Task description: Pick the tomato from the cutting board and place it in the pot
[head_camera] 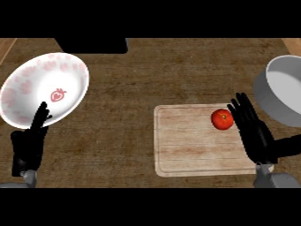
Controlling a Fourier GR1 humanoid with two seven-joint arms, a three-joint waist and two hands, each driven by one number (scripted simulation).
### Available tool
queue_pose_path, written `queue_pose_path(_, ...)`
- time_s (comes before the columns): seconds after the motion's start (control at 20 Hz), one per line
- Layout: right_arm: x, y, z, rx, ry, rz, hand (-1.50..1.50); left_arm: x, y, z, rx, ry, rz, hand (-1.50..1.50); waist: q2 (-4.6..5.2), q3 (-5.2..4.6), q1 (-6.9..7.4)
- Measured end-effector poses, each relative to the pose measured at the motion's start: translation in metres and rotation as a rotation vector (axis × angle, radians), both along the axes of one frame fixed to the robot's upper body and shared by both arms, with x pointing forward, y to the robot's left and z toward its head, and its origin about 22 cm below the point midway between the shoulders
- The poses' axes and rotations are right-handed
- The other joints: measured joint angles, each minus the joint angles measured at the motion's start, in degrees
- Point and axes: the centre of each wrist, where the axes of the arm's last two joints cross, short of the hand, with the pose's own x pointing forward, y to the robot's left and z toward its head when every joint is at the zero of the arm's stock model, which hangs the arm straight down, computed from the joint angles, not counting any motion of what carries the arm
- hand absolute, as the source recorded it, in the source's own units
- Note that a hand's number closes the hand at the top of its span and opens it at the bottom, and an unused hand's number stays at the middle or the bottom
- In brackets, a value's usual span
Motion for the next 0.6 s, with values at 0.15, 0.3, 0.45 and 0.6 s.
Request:
queue_pose_path(0.15, 0.014, 0.010, 0.016, -0.013, -0.031, 0.171, -1.50, 0.009, -0.012, 0.014, -0.036, -0.032, -0.047, 0.00, 0.16, 0.43, 0.83)
queue_pose_path(0.3, 0.032, 0.031, 0.039, -0.021, -0.089, 0.458, -1.50, 0.023, -0.033, 0.030, -0.095, -0.086, -0.135, 0.00, 0.42, 0.66, 2.22)
queue_pose_path(0.45, 0.051, 0.016, 0.080, -0.313, -0.262, 0.520, -1.50, 0.027, -0.048, 0.036, -0.153, -0.086, -0.187, 0.00, -0.53, 0.35, 2.13)
queue_pose_path(0.6, 0.056, -0.009, 0.088, -0.400, -0.441, 0.492, -1.50, 0.030, -0.061, 0.046, -0.208, -0.088, -0.222, 0.00, 0.05, 0.73, 1.64)
